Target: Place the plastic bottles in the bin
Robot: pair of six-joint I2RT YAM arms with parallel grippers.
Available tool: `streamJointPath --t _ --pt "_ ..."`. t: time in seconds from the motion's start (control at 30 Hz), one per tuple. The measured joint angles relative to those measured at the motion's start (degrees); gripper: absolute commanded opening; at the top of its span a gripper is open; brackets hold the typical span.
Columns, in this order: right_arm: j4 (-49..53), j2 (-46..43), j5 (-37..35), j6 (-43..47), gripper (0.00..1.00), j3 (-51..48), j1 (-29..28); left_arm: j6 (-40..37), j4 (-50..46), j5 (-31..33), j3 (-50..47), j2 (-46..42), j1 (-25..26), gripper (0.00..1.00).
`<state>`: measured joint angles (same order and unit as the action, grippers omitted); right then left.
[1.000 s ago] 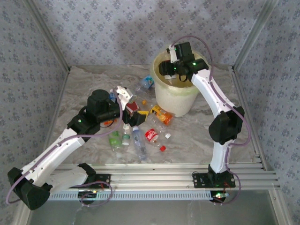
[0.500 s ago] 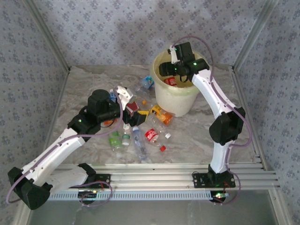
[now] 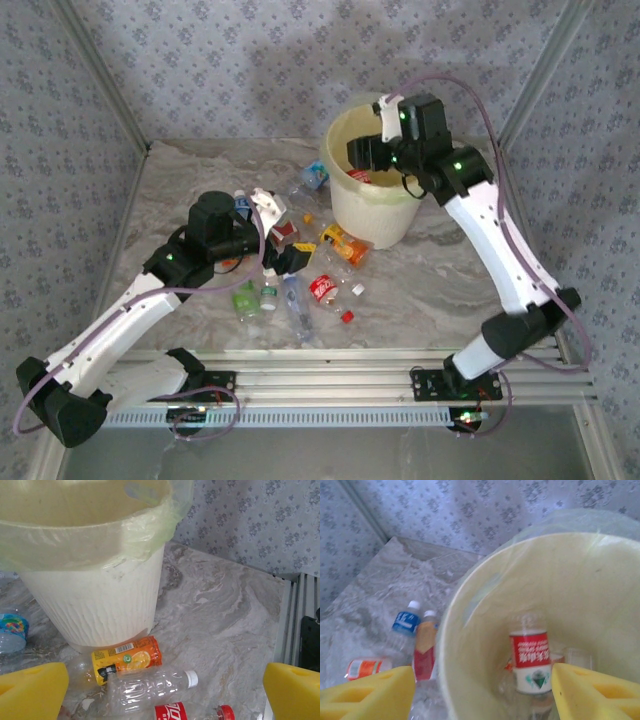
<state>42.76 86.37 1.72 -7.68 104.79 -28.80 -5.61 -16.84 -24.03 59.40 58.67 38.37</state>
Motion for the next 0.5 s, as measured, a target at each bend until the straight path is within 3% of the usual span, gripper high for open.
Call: streamJointPath --t 0.5 --pt "1.49 -21.90 -5.46 -7.87 0.70 -31.54 -16.59 -4.39 -18.01 5.49 6.86 -2.14 6.05 1.00"
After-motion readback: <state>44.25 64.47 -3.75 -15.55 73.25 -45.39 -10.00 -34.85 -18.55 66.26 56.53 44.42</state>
